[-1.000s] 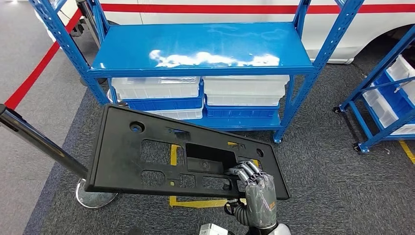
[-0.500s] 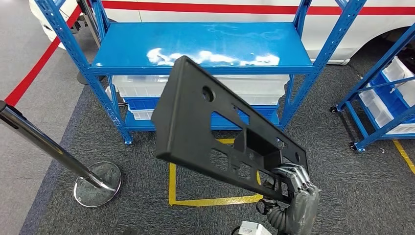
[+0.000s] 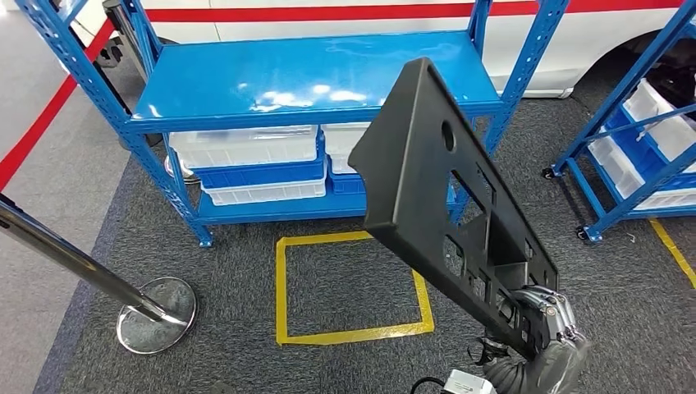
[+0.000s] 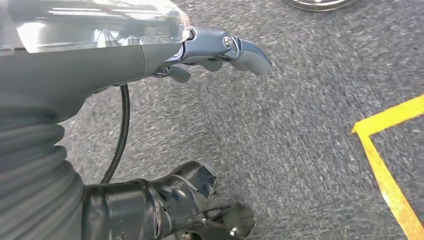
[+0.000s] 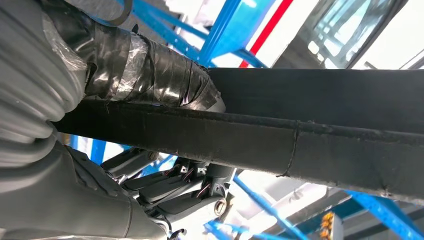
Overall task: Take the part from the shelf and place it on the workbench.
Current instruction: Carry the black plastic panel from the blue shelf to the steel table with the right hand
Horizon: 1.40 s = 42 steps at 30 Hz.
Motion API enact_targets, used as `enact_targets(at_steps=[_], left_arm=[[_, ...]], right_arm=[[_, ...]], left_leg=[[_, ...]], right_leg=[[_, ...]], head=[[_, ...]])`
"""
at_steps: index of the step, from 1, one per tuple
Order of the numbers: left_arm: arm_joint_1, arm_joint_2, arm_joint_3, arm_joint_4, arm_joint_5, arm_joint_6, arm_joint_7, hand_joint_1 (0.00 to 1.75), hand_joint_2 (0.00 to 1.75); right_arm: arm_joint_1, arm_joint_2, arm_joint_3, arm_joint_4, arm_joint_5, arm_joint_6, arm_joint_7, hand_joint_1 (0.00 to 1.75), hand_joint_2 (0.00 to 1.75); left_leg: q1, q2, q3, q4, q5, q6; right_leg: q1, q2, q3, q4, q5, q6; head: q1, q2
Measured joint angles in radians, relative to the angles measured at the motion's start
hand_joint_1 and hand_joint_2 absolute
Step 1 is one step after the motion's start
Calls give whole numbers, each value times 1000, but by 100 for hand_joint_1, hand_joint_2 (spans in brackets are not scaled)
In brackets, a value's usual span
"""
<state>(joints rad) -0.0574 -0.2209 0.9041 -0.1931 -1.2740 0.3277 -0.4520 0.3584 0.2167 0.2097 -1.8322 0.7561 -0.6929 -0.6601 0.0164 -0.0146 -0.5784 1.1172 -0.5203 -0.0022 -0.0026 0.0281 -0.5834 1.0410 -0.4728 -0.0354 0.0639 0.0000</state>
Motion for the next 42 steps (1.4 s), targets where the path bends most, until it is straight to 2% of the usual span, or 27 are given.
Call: enact_targets(at_steps=[1,3,6,8,10,11,12,13,14,16,17,19,21,23,25,26,27,28,30,31,33,35,37,38,40,41,42], left_arm=[[0,0,0,0,-1,0,0,0,175],[0,1,2,0,-2,0,0,0,175],[-1,0,2,0,-4,0,0,0,175],[-1,0,3,0,-5,0,0,0,175],[0,0,3,0,-8,0,1,0,175],[1,0,3,0,-9,-1,2,0,175],[1,0,3,0,-10,-1,2,0,175],[0,0,3,0,-11,-1,3,0,175],[-1,0,3,0,-12,-2,3,0,175],[-1,-1,3,0,-13,-3,3,0,175],[-1,-1,3,0,-14,-4,3,0,175],[-2,-1,3,0,-14,-5,3,0,175],[-4,-1,3,0,-14,-5,3,0,175],[-4,-1,3,0,-14,-6,2,0,175],[-2,-1,3,0,-15,-7,2,0,175],[-1,-1,3,0,-16,-7,2,0,175],[1,-1,3,0,-16,-8,2,0,175],[1,-1,3,0,-16,-8,2,0,175],[0,-1,3,0,-16,-8,2,0,175],[0,-1,3,0,-16,-8,2,0,175],[-2,-1,3,0,-17,-8,2,0,175],[-4,-1,3,0,-18,-8,0,0,175],[-5,-2,3,0,-18,-8,-4,0,175],[-5,-3,3,0,-18,-9,-5,0,175],[-3,-3,3,0,-18,-10,-5,0,175],[-2,-3,3,0,-18,-11,-5,0,175],[-2,-3,3,0,-19,-12,-5,0,175]], right_arm=[[1,5,-3,-3,-2,-1,-4,175,175],[4,12,-6,-8,-6,-3,-8,175,175],[10,18,-11,-14,-10,-5,-10,175,175],[11,20,-14,-17,-11,-5,-12,175,175],[12,20,-18,-17,-11,-5,-13,175,175],[13,20,-19,-17,-12,-5,-12,175,175],[14,20,-20,-17,-12,-5,-12,175,175],[14,20,-20,-17,-12,-5,-12,175,175],[14,20,-21,-17,-12,-5,-11,175,175],[14,20,-21,-17,-12,-5,-9,175,175],[13,20,-22,-17,-12,-5,-7,175,175],[14,20,-23,-17,-13,-6,-4,175,175],[15,21,-25,-17,-13,-6,-2,175,175],[14,24,-27,-18,-13,-6,-5,175,175],[15,28,-31,-18,-15,-6,-12,175,175],[15,29,-33,-18,-15,-6,-16,175,175],[15,29,-35,-18,-16,-6,-18,175,175],[15,30,-36,-18,-16,-6,-19,175,175],[15,32,-38,-18,-16,-6,-20,175,175],[15,34,-39,-18,-16,-6,-21,175,175],[15,37,-41,-19,-16,-6,-22,175,175],[17,38,-45,-20,-16,-6,-21,175,175],[19,38,-49,-22,-17,-7,-22,175,175],[19,38,-50,-23,-18,-7,-22,175,175],[18,38,-52,-26,-18,-7,-24,175,175],[18,38,-53,-27,-18,-7,-24,175,175],[19,38,-54,-27,-17,-7,-24,175,175]], left_leg=[[-1,-11,26,-55,17,5],[-5,-22,43,-95,19,11],[0,-4,47,-113,32,21],[5,12,49,-125,41,29],[4,26,47,-126,42,32],[4,34,46,-125,42,32],[4,41,46,-124,41,32],[5,48,47,-123,40,30],[5,54,49,-122,37,27],[2,62,53,-117,30,18],[0,67,53,-115,28,13],[-4,77,54,-114,26,2],[-1,74,53,-106,15,-8],[2,50,25,-38,-34,-14],[3,29,-35,97,-100,-15],[3,25,-62,153,-117,-16],[3,24,-76,178,-115,-16],[3,23,-70,162,-91,-15],[3,9,-18,36,-14,-8],[4,-5,10,-30,12,-5],[2,-26,35,-93,25,0],[1,-20,37,-99,26,6],[5,-7,39,-108,34,19],[7,1,40,-112,37,25],[5,19,39,-113,37,31],[4,28,39,-112,36,31],[4,38,39,-111,35,31]], right_leg=[[1,6,-2,2,1,3],[0,16,-9,4,5,12],[-2,22,-16,10,1,29],[-2,3,-49,83,-48,38],[-6,-13,-107,211,-112,47],[-9,-16,-127,255,-124,51],[-12,-18,-131,267,-119,54],[-15,-22,-116,240,-95,56],[-18,-30,-82,177,-59,57],[-16,-56,-13,47,-13,53],[-13,-64,4,10,-5,48],[-6,-61,4,-3,-6,37],[-9,-49,4,-8,-3,23],[-13,-39,5,-14,2,9],[-10,-27,4,-13,2,1],[-9,-19,3,-12,2,0],[-8,-11,4,-11,2,0],[-7,-1,4,-10,2,0],[-8,18,6,-6,1,2],[-7,28,4,-2,0,5],[-7,42,-4,2,1,15],[-8,51,-10,1,5,28],[-8,33,-19,21,-10,37],[-7,16,-35,59,-35,41],[-10,-11,-92,182,-100,47],[-11,-15,-120,242,-123,50],[-12,-17,-134,272,-127,53]], head=[[0,0],[0,0],[1,0],[3,0],[4,0],[4,0],[4,0],[4,0],[4,0],[4,0],[4,0],[4,0],[3,0],[3,0],[3,0],[3,0],[3,0],[3,0],[3,0],[3,0],[3,0],[3,0],[4,0],[4,0],[5,0],[4,0],[4,0]])
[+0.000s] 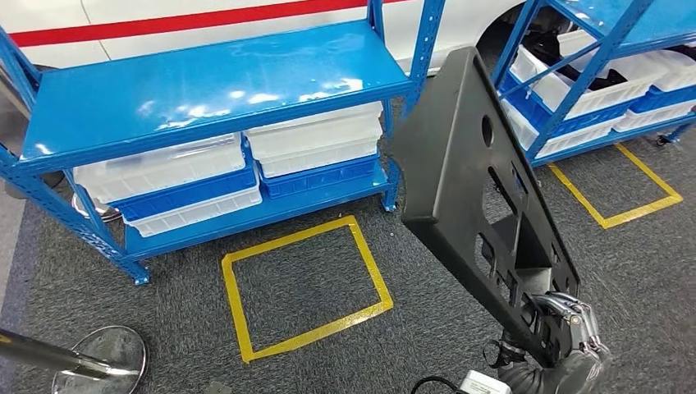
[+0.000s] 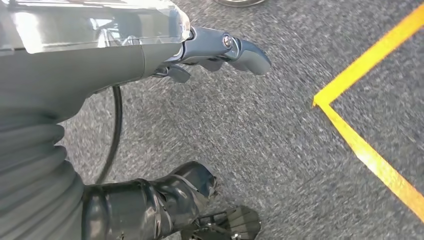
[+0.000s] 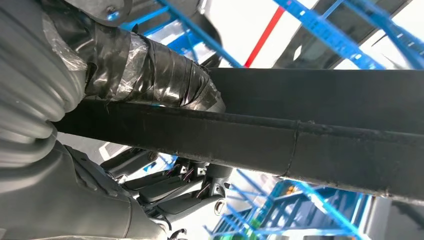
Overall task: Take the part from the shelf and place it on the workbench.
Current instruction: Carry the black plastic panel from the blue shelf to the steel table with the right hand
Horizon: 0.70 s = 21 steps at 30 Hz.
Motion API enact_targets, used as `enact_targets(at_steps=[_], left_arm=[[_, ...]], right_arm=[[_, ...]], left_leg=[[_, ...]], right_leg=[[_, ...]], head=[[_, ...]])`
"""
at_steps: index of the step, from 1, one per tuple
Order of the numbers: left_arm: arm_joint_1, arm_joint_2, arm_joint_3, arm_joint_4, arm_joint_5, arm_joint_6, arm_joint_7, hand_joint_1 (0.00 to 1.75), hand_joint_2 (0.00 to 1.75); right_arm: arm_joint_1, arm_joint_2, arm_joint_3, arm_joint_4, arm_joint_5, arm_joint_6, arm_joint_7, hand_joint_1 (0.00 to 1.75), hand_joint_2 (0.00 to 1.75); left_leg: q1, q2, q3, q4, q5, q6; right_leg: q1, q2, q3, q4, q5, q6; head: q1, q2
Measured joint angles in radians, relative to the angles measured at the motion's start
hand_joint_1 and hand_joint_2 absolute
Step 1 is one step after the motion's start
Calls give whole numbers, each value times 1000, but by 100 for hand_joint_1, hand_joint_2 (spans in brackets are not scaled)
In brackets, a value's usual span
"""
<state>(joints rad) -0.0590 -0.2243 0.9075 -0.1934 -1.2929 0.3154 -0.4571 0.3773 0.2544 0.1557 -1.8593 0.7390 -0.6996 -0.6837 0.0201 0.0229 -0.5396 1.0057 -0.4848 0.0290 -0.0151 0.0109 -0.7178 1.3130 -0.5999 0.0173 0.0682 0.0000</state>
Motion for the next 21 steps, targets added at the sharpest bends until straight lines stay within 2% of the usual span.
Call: enact_targets(at_steps=[1,2,3,5,6,8,10,11,13,14,15,16,17,19,20,21], left_arm=[[0,0,0,0,-1,-1,0,0,175],[-1,-1,0,0,-3,-2,1,0,175],[-2,-2,0,0,-5,-3,2,0,175],[-3,-4,0,0,-8,-4,4,0,175],[-3,-5,0,0,-8,-4,5,0,175],[-4,-6,0,0,-9,-4,7,0,175],[-6,-7,0,0,-9,-4,8,0,175],[-6,-7,0,0,-9,-4,8,0,175],[-5,-7,0,0,-9,-4,9,0,175],[-4,-7,0,0,-9,-4,10,0,175],[-2,-7,0,0,-8,-3,10,0,175],[-1,-7,0,0,-8,-3,11,0,175],[-1,-7,0,0,-8,-2,11,0,175],[-3,-7,0,0,-6,0,11,0,175],[-4,-7,0,0,-5,1,10,0,175],[-4,-7,0,0,-4,3,10,0,175]], right_arm=[[0,0,-1,0,2,0,1,175,175],[0,0,-3,0,3,0,3,175,175],[0,0,-5,-1,4,0,4,175,175],[-1,0,-8,-1,4,0,6,175,175],[-1,0,-9,-2,3,0,6,175,175],[0,0,-11,-4,1,0,6,175,175],[0,1,-12,-6,0,0,6,175,175],[0,1,-12,-7,-1,0,6,175,175],[-2,2,-13,-9,-8,0,6,175,175],[-2,2,-13,-9,-12,0,6,175,175],[-2,2,-13,-9,-15,0,6,175,175],[-2,2,-14,-9,-17,0,6,175,175],[-2,2,-14,-9,-18,0,6,175,175],[-3,2,-14,-9,-20,0,5,175,175],[-4,2,-14,-9,-22,0,5,175,175],[-4,2,-14,-9,-24,0,5,175,175]], left_leg=[[0,8,1,1,-1,-1],[0,16,2,2,-3,-3],[0,22,4,3,-6,-6],[-5,33,8,7,-12,-14],[-7,38,9,8,-14,-18],[-9,49,12,6,-15,-27],[-7,39,8,21,-31,-36],[-6,24,-5,51,-54,-40],[-4,-5,-58,170,-119,-42],[-4,-11,-89,235,-145,-43],[-4,-13,-110,279,-154,-43],[-4,-13,-115,286,-143,-42],[-4,-15,-101,254,-113,-41],[-4,-35,-44,126,-43,-36],[-3,-48,-20,70,-24,-34],[-3,-59,-6,37,-17,-32]], right_leg=[[-1,-3,5,-7,16,1],[-2,-8,30,-55,47,1],[-1,-20,67,-128,81,-2],[7,-46,126,-244,118,-10],[11,-52,136,-267,120,-15],[13,-41,134,-271,120,-24],[9,-29,135,-277,124,-35],[6,-24,136,-281,126,-42],[6,-13,136,-282,128,-51],[7,-6,135,-282,128,-53],[8,3,135,-281,129,-54],[8,12,135,-280,129,-54],[9,21,136,-279,128,-54],[10,40,136,-273,127,-50],[11,49,133,-269,126,-47],[11,55,129,-266,126,-42]], head=[[0,0],[0,0],[0,0],[0,0],[0,0],[-1,0],[-1,0],[-1,0],[-1,0],[-1,0],[-1,0],[-1,0],[-1,0],[-1,0],[-1,0],[-1,0]])
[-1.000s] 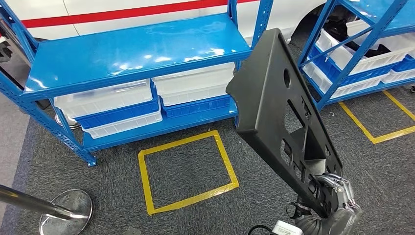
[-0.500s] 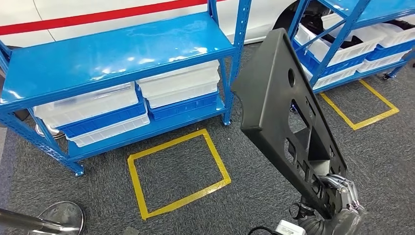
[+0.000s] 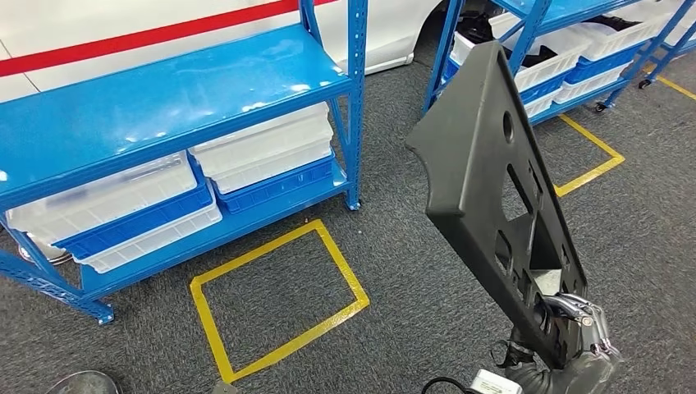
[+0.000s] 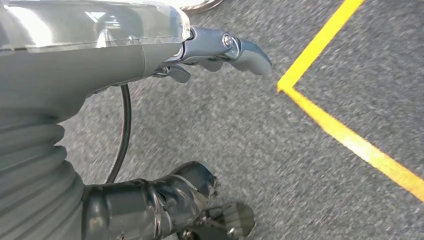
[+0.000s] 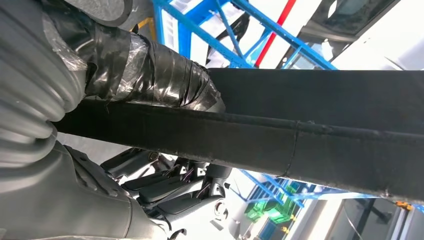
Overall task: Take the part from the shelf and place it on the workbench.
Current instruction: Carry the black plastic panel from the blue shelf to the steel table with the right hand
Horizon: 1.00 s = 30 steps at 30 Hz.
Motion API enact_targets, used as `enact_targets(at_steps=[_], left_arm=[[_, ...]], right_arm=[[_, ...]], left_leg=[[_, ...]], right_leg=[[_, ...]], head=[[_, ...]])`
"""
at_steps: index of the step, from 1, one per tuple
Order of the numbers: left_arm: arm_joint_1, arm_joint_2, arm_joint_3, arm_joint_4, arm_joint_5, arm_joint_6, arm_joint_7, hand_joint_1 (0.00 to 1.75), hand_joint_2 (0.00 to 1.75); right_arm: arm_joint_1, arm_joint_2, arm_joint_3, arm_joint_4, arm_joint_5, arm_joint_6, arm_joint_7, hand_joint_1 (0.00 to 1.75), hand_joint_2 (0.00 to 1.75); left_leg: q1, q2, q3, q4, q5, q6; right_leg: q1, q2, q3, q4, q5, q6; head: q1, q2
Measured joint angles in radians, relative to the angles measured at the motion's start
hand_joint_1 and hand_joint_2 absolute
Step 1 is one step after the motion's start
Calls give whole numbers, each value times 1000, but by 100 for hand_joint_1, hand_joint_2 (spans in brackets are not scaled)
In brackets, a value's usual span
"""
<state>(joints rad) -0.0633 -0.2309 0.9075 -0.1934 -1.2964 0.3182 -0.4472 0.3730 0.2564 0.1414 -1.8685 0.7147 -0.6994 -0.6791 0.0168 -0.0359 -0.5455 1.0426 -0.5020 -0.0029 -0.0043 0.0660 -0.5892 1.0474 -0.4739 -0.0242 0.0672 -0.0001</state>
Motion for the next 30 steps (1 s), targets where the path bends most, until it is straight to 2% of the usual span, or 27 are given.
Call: enact_targets(at_steps=[1,3,5,6,8,9,10,11,13,15,16,17,18,20,21,23,24,25,26,27,28,30], left_arm=[[-1,0,0,0,2,1,0,0,175],[-4,-1,0,0,5,3,1,0,175],[-6,-3,1,0,7,4,1,0,175],[-6,-4,1,0,8,4,2,0,175],[-4,-5,3,0,8,5,4,0,175],[-3,-5,4,0,9,6,6,0,175],[-2,-5,6,0,9,6,7,0,175],[-1,-5,8,0,9,7,8,0,175],[-2,-6,10,0,11,8,8,0,175],[-2,-9,13,0,12,10,7,0,175],[-1,-10,15,0,12,10,6,0,175],[-1,-11,16,0,12,10,6,0,175],[-1,-12,16,0,13,10,6,0,175],[-2,-13,17,0,14,11,6,0,175],[-1,-13,17,0,14,11,6,0,175],[2,-13,17,0,15,11,6,0,175],[4,-13,17,0,15,11,6,0,175],[6,-13,17,0,15,11,6,0,175],[6,-13,17,0,15,11,7,0,175],[6,-13,17,0,15,11,7,0,175],[6,-13,17,0,15,11,7,0,175],[6,-13,18,0,15,11,7,0,175]], right_arm=[[0,0,0,0,-3,0,0,175,175],[0,0,-4,0,-6,0,0,175,175],[0,0,-8,0,-8,0,-1,175,175],[-1,0,-9,0,-9,0,-1,175,175],[-2,0,-11,0,-11,0,-1,175,175],[-2,0,-13,1,-13,0,-1,175,175],[-2,0,-15,1,-15,0,-1,175,175],[-1,0,-19,1,-18,0,-2,175,175],[0,0,-25,1,-22,0,-6,175,175],[1,1,-30,1,-25,0,-12,175,175],[2,2,-32,0,-26,0,-14,175,175],[4,4,-35,0,-26,0,-15,175,175],[7,6,-38,0,-27,0,-16,175,175],[13,12,-45,-1,-27,0,-17,175,175],[15,15,-47,-1,-27,0,-17,175,175],[17,20,-50,-1,-27,0,-17,175,175],[18,22,-51,-1,-27,0,-17,175,175],[19,22,-53,0,-27,0,-17,175,175],[20,23,-54,0,-27,0,-17,175,175],[21,23,-55,0,-27,0,-17,175,175],[21,23,-56,0,-27,0,-17,175,175],[22,26,-59,0,-27,0,-17,175,175]], left_leg=[[-1,-6,4,-12,-3,2],[-2,5,4,-19,2,10],[0,19,7,-28,9,23],[1,27,7,-32,12,28],[-2,44,7,-31,12,34],[-3,54,6,-31,11,35],[-4,63,6,-30,9,35],[-5,72,7,-28,8,35],[-6,85,12,-27,2,32],[-10,96,15,-26,-2,25],[-12,102,16,-27,-3,21],[-13,109,17,-28,-3,17],[-14,114,18,-30,-4,12],[-13,97,12,-7,-25,3],[-12,80,-4,31,-51,0],[-10,51,-63,161,-117,-5],[-10,47,-92,221,-138,-6],[-9,45,-109,253,-140,-8],[-8,45,-107,243,-120,-9],[-6,42,-87,196,-84,-9],[-4,33,-57,126,-45,-8],[-1,8,-8,13,-3,-4]], right_leg=[[0,6,-5,2,2,6],[-4,15,-10,1,5,18],[-4,-4,-22,28,-15,28],[-5,-22,-40,70,-41,32],[-7,-50,-98,195,-103,41],[-8,-54,-122,246,-120,44],[-9,-57,-133,267,-119,45],[-9,-59,-123,250,-99,45],[-7,-81,-57,124,-36,38],[4,-109,-4,17,-4,25],[9,-116,3,-2,-5,19],[12,-110,2,-5,-5,14],[9,-103,2,-8,-2,8],[3,-89,5,-20,4,-4],[-1,-83,7,-25,7,-11],[0,-69,8,-26,8,-18],[0,-60,7,-24,7,-19],[0,-50,7,-23,7,-19],[0,-40,7,-21,7,-18],[0,-30,8,-19,6,-17],[-1,-20,9,-16,4,-15],[1,-4,4,-6,1,-6]], head=[[0,0],[0,0],[0,0],[0,0],[0,0],[0,0],[0,0],[0,0],[0,0],[0,0],[0,0],[0,0],[0,0],[0,0],[0,0],[0,0],[0,0],[0,0],[0,0],[0,0],[0,0],[0,0]])
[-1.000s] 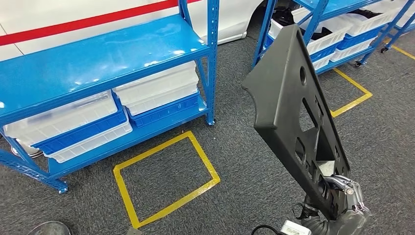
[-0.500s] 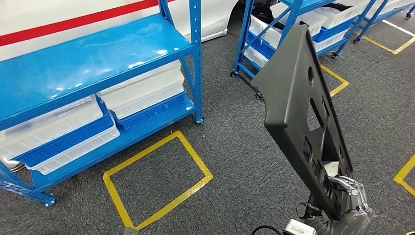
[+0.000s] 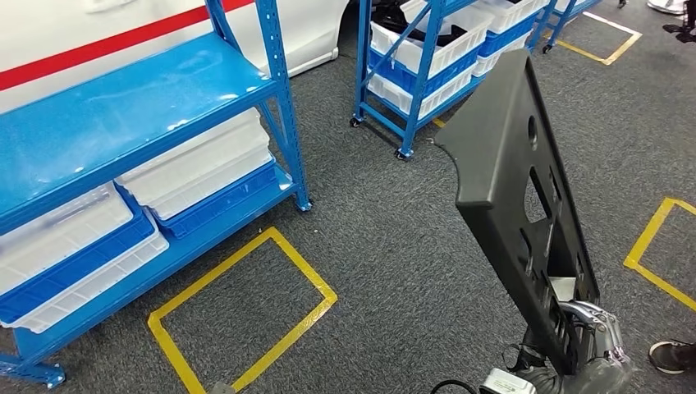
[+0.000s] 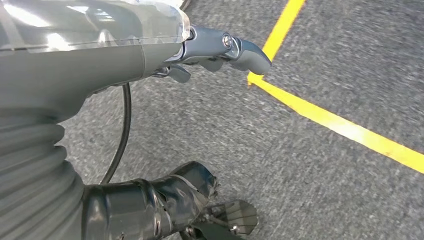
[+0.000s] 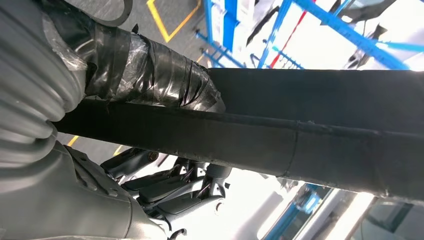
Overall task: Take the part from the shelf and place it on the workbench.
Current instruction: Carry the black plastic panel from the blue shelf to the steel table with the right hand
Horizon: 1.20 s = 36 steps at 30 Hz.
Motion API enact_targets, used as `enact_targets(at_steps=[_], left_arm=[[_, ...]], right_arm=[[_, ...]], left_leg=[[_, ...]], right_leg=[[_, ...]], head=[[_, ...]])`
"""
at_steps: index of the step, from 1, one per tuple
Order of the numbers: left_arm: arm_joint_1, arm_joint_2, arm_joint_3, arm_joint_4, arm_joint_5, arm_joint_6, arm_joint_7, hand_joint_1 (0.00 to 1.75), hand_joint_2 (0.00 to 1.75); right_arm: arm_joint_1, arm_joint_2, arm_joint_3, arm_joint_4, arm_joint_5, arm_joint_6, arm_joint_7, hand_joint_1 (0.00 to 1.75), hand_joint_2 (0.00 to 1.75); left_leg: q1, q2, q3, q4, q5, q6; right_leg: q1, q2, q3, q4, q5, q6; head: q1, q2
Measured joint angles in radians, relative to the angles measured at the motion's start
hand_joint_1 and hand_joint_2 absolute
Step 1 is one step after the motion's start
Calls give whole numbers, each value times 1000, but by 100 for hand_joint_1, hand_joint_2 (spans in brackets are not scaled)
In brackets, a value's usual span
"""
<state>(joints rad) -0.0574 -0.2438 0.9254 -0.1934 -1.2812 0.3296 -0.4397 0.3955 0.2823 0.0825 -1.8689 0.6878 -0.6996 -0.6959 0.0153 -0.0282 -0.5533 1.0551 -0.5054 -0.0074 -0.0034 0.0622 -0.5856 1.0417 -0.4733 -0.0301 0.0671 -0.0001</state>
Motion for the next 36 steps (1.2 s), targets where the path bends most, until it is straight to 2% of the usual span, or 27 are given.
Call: enact_targets(at_steps=[1,3,5,7,9,10,11,12,13,14,15,16,17,19,21,23,24,25,26,27,28,30,31,32,34,36], left_arm=[[0,0,0,0,0,0,0,0,175],[-1,0,1,0,0,0,1,0,175],[-1,0,2,0,1,-1,2,0,175],[0,-1,3,0,1,-1,3,0,175],[2,0,4,0,1,-2,3,0,175],[3,0,5,0,2,-2,2,0,175],[3,0,5,0,2,-2,2,0,175],[3,0,5,0,2,-2,1,0,175],[2,0,5,0,2,-2,0,0,175],[1,-1,5,0,2,-2,-1,0,175],[1,-1,5,0,2,-2,-1,0,175],[0,-1,5,0,2,-2,-1,0,175],[0,-2,6,0,2,-2,-1,0,175],[0,-2,6,0,1,-3,-1,0,175],[0,-2,6,0,0,-3,-1,0,175],[2,-2,6,0,-1,-3,0,0,175],[3,-2,6,0,-2,-3,1,0,175],[5,-2,6,0,-2,-3,2,0,175],[6,-2,6,0,-3,-3,2,0,175],[7,-1,6,0,-3,-2,3,0,175],[7,-1,6,0,-4,-2,3,0,175],[6,0,6,0,-4,-2,3,0,175],[6,0,6,0,-4,-2,3,0,175],[5,0,6,0,-4,-2,3,0,175],[4,0,6,0,-5,-2,4,0,175],[4,0,7,0,-5,-2,4,0,175]], right_arm=[[1,2,-1,0,0,0,0,175,175],[7,5,-4,-1,0,0,0,175,175],[16,6,-6,-5,-1,0,0,175,175],[21,7,-8,-8,-1,0,0,175,175],[24,7,-8,-9,-1,0,0,175,175],[27,7,-9,-9,-2,0,0,175,175],[30,7,-9,-9,-2,0,0,175,175],[32,7,-10,-9,-3,0,0,175,175],[34,7,-10,-11,-3,0,0,175,175],[35,7,-10,-13,-3,0,0,175,175],[36,8,-10,-15,-3,0,0,175,175],[36,9,-10,-18,-3,0,0,175,175],[38,10,-10,-20,-3,0,0,175,175],[42,14,-11,-24,-3,0,0,175,175],[46,18,-12,-28,-3,0,0,175,175],[48,23,-13,-30,-3,0,0,175,175],[49,24,-13,-30,-3,0,0,175,175],[50,24,-13,-30,-3,0,0,175,175],[52,25,-14,-30,-3,0,0,175,175],[53,25,-14,-30,-3,0,0,175,175],[54,25,-14,-31,-3,0,0,175,175],[55,26,-14,-31,-3,0,0,175,175],[56,27,-14,-32,-3,0,0,175,175],[57,28,-14,-32,-3,0,-1,175,175],[61,29,-15,-34,-3,0,-1,175,175],[66,29,-16,-37,-3,0,-1,175,175]], left_leg=[[0,-9,10,-24,3,3],[-3,-5,11,-30,3,13],[-1,8,14,-38,10,26],[0,22,15,-44,14,37],[-2,39,14,-44,13,41],[-3,48,15,-44,12,41],[-4,57,16,-43,10,41],[-4,64,18,-43,8,40],[-5,71,21,-43,6,38],[-6,77,24,-43,3,36],[-7,82,27,-44,1,32],[-9,88,29,-44,-1,28],[-10,94,30,-45,-2,24],[-10,102,34,-46,-6,14],[-9,81,22,-10,-35,6],[-7,49,-29,101,-96,1],[-7,42,-62,169,-123,0],[-6,39,-88,218,-135,-2],[-6,38,-99,234,-127,-3],[-5,37,-92,211,-100,-3],[-3,32,-68,153,-60,-2],[-1,1,-15,29,-7,1],[-1,-13,1,-7,3,4],[-2,-21,5,-20,0,7],[-4,-11,6,-25,4,18],[-3,7,8,-34,11,32]], right_leg=[[1,6,-4,3,0,5],[-1,18,-10,3,4,17],[-2,5,-16,18,-7,27],[-4,-30,-53,100,-58,35],[-6,-49,-114,229,-117,43],[-8,-51,-133,268,-125,44],[-9,-53,-135,270,-115,44],[-9,-56,-115,233,-87,42],[-8,-65,-80,165,-51,38],[-3,-83,-43,95,-26,32],[2,-99,-14,39,-10,25],[8,-111,2,5,-4,19],[14,-115,4,-4,-7,14],[12,-98,4,-11,-2,6],[5,-84,9,-22,3,-5],[3,-69,11,-25,5,-13],[3,-61,9,-24,5,-15],[4,-51,9,-21,4,-16],[4,-41,8,-18,3,-16],[3,-30,8,-15,2,-16],[2,-19,9,-11,0,-14],[1,0,5,0,-5,-7],[0,8,0,5,-6,-1],[0,16,-4,8,-5,5],[-2,26,-10,9,-3,17],[-2,2,-22,36,-23,27]], head=[[0,0],[0,0],[1,0],[1,0],[1,0],[1,0],[1,0],[1,0],[1,0],[1,0],[1,0],[1,0],[1,0],[1,0],[1,0],[1,0],[0,0],[0,0],[0,0],[0,0],[0,0],[1,0],[1,0],[1,0],[1,0],[1,0]])
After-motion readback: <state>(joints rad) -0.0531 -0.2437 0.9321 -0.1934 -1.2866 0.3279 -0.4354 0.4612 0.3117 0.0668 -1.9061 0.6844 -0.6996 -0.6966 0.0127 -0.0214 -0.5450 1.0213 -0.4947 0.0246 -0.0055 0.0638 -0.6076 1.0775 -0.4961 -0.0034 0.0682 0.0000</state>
